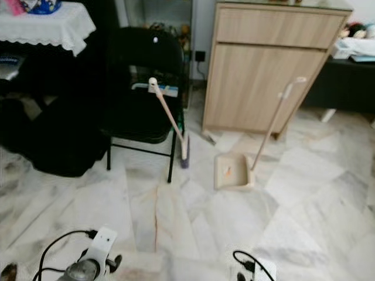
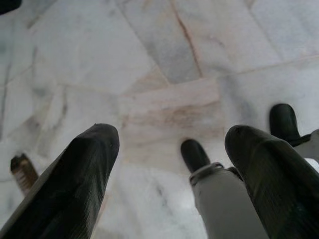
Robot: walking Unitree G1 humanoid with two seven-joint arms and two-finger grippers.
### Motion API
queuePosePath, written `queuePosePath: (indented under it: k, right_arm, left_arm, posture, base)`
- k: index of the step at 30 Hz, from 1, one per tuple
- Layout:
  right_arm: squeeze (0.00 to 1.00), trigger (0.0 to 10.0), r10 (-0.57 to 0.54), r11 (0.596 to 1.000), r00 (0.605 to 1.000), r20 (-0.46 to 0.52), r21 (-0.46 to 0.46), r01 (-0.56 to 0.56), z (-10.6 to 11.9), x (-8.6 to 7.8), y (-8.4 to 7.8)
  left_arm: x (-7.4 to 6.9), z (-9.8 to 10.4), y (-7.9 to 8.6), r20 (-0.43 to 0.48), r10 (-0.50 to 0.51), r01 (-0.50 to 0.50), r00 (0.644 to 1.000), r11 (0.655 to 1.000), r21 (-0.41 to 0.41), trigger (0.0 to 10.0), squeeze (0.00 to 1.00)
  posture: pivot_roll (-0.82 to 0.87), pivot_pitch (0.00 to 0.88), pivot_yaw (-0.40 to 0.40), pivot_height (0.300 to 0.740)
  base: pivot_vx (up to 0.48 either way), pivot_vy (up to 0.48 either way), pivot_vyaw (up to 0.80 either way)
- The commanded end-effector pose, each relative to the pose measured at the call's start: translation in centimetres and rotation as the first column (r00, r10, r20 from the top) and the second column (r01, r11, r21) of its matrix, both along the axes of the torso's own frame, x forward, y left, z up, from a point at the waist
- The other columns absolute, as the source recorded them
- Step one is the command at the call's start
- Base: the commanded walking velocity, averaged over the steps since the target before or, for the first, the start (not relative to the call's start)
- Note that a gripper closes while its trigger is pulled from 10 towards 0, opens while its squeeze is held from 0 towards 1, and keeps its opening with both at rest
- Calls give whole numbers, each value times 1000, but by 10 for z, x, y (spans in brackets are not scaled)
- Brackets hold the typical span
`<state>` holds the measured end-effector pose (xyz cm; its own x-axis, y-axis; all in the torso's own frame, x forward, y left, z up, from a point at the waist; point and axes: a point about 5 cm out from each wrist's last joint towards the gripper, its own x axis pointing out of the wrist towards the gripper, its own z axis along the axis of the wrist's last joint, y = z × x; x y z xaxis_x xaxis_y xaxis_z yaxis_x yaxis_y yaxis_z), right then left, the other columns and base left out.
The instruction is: Sweep floor
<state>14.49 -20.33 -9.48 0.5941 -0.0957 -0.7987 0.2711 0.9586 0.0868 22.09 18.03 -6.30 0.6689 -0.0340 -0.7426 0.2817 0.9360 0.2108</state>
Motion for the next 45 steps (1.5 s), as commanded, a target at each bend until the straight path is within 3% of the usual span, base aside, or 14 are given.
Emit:
queuePosePath:
  k: [1,6,33,45]
  right_arm:
    - [0,10000,-2,1000,1000,-20,-3,2,-2,-5,-1]
    - [0,10000,-1,1000,1000,-19,-4,1,-2,-5,-2]
    - [0,10000,26,999,999,-26,-19,-26,-2,-9,-5]
    - [0,10000,28,999,999,-35,-21,-29,-3,-12,-6]
  left_arm:
    - [-5,-3,1,-20,13,-13,1000,1000,-8,10000,0]
    - [-4,-3,0,-8,33,-34,999,999,-36,10000,0]
    - [-6,-4,-2,-7,13,-13,1000,1000,-13,10000,0]
    - [-6,-4,-2,-1,27,-27,1000,999,-16,10000,0]
  posture:
    - [-4,105,-13,740]
    - [-2,106,-17,740]
    - [-13,118,-25,740]
    - [-17,121,-26,740]
  base:
    - [0,0,0]
    - [0,0,0]
    - [0,-46,0]
    - [0,-338,0]
